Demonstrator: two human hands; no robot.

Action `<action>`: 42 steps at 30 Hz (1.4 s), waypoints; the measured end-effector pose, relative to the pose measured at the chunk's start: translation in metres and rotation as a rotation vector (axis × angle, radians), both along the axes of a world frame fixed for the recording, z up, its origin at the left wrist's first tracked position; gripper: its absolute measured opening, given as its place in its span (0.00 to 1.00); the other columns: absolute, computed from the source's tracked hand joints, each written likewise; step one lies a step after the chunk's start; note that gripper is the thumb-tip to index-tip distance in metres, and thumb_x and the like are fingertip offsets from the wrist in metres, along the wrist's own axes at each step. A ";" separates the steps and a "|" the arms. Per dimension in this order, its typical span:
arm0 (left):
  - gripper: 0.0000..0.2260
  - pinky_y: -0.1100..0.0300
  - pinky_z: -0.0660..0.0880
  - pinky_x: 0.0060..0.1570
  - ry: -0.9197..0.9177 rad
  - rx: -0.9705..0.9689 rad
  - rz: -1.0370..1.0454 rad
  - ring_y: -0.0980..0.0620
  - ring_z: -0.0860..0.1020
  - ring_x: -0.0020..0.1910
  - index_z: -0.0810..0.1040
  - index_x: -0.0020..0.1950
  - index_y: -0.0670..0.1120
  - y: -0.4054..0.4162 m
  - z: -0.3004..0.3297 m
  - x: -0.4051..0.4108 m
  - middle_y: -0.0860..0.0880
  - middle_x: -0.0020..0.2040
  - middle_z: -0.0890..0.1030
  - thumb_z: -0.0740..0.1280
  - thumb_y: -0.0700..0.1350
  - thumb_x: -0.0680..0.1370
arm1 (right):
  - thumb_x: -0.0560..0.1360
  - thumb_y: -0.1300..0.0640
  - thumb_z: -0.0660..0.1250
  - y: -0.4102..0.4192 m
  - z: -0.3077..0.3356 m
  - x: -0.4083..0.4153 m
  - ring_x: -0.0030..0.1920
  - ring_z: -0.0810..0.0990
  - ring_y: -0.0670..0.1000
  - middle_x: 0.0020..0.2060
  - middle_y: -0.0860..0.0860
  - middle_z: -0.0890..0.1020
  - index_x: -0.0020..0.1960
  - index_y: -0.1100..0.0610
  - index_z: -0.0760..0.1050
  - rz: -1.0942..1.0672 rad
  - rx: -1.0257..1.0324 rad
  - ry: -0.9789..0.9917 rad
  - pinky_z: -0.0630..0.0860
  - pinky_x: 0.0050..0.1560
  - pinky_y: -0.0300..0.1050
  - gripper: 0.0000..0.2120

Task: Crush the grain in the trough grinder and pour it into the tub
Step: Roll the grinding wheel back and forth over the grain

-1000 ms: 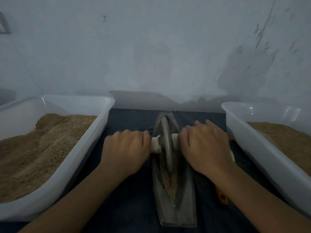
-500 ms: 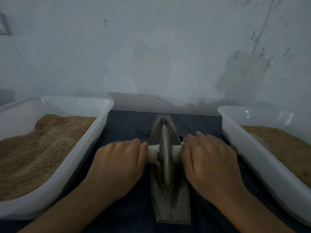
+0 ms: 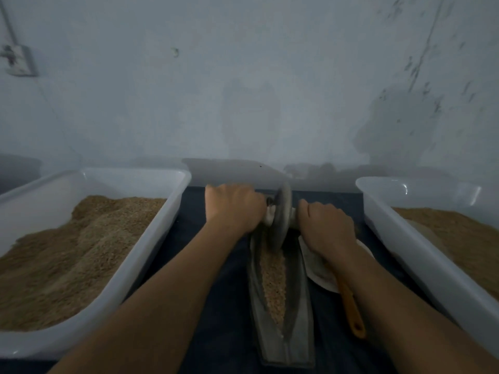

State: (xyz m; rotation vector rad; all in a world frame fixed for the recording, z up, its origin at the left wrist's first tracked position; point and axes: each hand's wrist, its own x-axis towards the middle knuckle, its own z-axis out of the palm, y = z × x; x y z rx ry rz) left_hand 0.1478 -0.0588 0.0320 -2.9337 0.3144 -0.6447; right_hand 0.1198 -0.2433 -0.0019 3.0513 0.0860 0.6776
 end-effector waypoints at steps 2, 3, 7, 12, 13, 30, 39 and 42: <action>0.12 0.50 0.66 0.44 -0.055 0.057 -0.079 0.48 0.70 0.35 0.64 0.38 0.51 0.010 -0.005 -0.030 0.52 0.40 0.77 0.59 0.47 0.82 | 0.84 0.53 0.51 -0.003 -0.006 -0.027 0.34 0.71 0.52 0.34 0.47 0.69 0.41 0.51 0.62 0.034 0.022 -0.025 0.72 0.35 0.49 0.12; 0.09 0.51 0.66 0.43 -0.050 0.072 -0.121 0.47 0.71 0.35 0.65 0.42 0.52 0.017 -0.012 -0.047 0.52 0.39 0.76 0.59 0.49 0.81 | 0.84 0.52 0.49 -0.002 -0.007 -0.043 0.33 0.71 0.50 0.32 0.45 0.69 0.40 0.49 0.62 0.060 0.047 -0.040 0.73 0.35 0.49 0.15; 0.19 0.52 0.76 0.41 -0.084 0.088 -0.281 0.46 0.82 0.40 0.77 0.64 0.46 0.052 -0.035 -0.109 0.47 0.54 0.84 0.52 0.50 0.83 | 0.84 0.48 0.52 0.003 -0.004 -0.110 0.43 0.83 0.43 0.42 0.42 0.84 0.47 0.45 0.80 0.223 0.140 -0.298 0.78 0.47 0.41 0.18; 0.24 0.49 0.76 0.52 0.008 0.153 -0.209 0.47 0.82 0.46 0.73 0.72 0.48 0.046 -0.026 -0.100 0.50 0.54 0.83 0.48 0.52 0.81 | 0.83 0.46 0.50 0.006 0.000 -0.103 0.29 0.74 0.41 0.29 0.41 0.77 0.36 0.45 0.74 0.152 0.162 -0.251 0.66 0.30 0.40 0.21; 0.19 0.51 0.74 0.48 0.019 0.196 -0.170 0.47 0.81 0.45 0.73 0.68 0.50 0.039 -0.023 -0.083 0.51 0.51 0.82 0.50 0.52 0.83 | 0.84 0.47 0.50 0.008 0.002 -0.087 0.25 0.66 0.41 0.25 0.42 0.70 0.32 0.46 0.67 0.082 0.129 -0.214 0.57 0.28 0.41 0.22; 0.26 0.45 0.82 0.51 -0.130 -0.087 -0.246 0.47 0.85 0.50 0.79 0.69 0.46 0.051 -0.037 -0.125 0.50 0.56 0.86 0.46 0.53 0.84 | 0.84 0.46 0.47 0.000 -0.004 -0.121 0.55 0.85 0.46 0.48 0.43 0.87 0.52 0.46 0.83 0.186 0.115 -0.267 0.80 0.47 0.44 0.24; 0.08 0.52 0.67 0.39 0.054 0.082 -0.034 0.43 0.78 0.45 0.67 0.46 0.49 0.027 -0.026 -0.011 0.48 0.49 0.79 0.56 0.47 0.84 | 0.84 0.51 0.45 0.016 0.016 -0.001 0.35 0.71 0.54 0.32 0.48 0.71 0.34 0.52 0.66 -0.054 0.040 -0.085 0.58 0.35 0.47 0.22; 0.13 0.48 0.69 0.43 0.137 -0.021 -0.037 0.42 0.77 0.48 0.62 0.40 0.50 0.023 -0.019 0.013 0.47 0.48 0.75 0.61 0.46 0.82 | 0.84 0.53 0.51 0.016 0.024 0.023 0.35 0.69 0.54 0.31 0.49 0.69 0.33 0.53 0.66 -0.055 0.111 -0.043 0.62 0.38 0.48 0.21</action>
